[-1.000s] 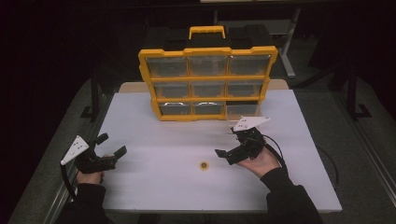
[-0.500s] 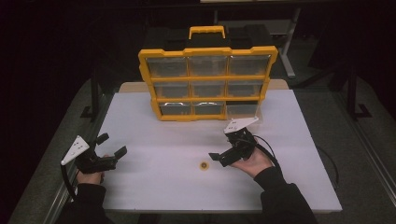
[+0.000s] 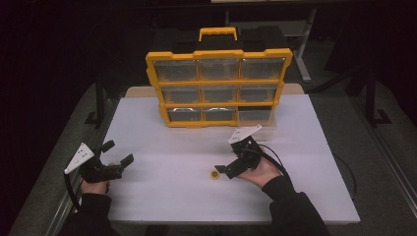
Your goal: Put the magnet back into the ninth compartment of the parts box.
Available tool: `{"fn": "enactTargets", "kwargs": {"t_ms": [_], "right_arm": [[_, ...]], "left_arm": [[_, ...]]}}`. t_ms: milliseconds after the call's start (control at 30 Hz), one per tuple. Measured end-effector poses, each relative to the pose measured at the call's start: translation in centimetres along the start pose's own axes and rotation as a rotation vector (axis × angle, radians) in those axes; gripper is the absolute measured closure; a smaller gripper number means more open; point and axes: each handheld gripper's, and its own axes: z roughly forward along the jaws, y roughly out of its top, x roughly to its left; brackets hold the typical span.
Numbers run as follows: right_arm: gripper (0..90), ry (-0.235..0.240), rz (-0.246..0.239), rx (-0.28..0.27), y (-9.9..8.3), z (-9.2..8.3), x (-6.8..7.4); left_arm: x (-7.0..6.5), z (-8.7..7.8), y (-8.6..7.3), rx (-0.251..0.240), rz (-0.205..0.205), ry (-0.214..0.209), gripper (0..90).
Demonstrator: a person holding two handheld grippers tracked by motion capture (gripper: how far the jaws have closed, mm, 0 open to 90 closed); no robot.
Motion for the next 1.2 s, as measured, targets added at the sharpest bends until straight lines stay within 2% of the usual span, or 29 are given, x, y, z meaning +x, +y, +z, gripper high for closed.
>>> {"fn": "enactTargets", "kwargs": {"t_ms": [300,633,800,867,900,1200], "right_arm": [[0.0,0.031,-0.013,0.029,-0.1,1.6,0.3],[0.0,0.041,-0.032,0.055,-0.3,2.8,0.4],[0.0,0.059,-0.023,0.068,-0.4,3.4,0.4],[1.0,0.065,-0.028,0.083,-0.5,3.8,0.5],[6.4,0.077,-0.039,0.090,-0.6,3.9,0.6],[14.0,0.114,-0.049,0.132,-0.8,4.9,0.9]], "left_arm": [[0.0,0.0,0.0,-0.004,-0.006,-0.004,0.0],[0.0,0.2,-0.1,0.002,-0.004,-0.006,0.0],[0.0,0.1,-0.1,0.000,-0.005,-0.005,0.0],[0.0,0.1,-0.1,0.002,-0.005,-0.006,0.0],[0.0,0.1,-0.1,0.003,-0.004,-0.006,0.0],[0.0,0.1,-0.1,0.005,-0.007,-0.001,0.0]]}}
